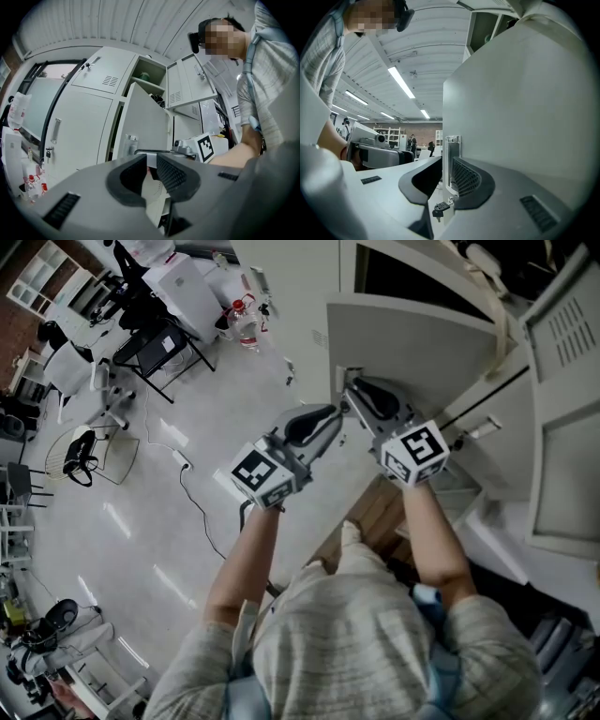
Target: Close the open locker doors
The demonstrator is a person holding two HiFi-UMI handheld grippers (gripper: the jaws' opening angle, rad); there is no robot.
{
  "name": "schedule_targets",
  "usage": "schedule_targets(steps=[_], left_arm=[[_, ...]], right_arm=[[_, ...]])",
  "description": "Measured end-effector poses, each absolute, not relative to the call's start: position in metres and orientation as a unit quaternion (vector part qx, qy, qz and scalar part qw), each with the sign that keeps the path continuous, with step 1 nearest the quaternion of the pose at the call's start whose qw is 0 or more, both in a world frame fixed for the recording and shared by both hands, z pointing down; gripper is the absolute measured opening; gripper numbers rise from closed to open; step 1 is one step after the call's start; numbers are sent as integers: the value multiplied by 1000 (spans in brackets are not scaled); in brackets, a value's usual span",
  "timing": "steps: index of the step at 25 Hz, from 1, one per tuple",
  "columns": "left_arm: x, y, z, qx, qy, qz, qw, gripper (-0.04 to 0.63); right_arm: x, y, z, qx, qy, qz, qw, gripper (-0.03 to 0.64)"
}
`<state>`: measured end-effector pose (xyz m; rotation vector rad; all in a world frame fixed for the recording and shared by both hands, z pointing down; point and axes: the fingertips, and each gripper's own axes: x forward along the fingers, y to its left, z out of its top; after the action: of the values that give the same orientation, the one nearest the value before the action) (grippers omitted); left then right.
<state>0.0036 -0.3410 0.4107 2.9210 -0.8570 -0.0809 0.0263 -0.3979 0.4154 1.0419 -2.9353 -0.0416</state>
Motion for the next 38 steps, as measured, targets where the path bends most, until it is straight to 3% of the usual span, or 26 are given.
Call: schedule_targets(steps=[38], left_arm=[[33,-396,402,965,-258,-42,37,69]], right_arm=[[117,-475,433,517,-855,24,43,75]])
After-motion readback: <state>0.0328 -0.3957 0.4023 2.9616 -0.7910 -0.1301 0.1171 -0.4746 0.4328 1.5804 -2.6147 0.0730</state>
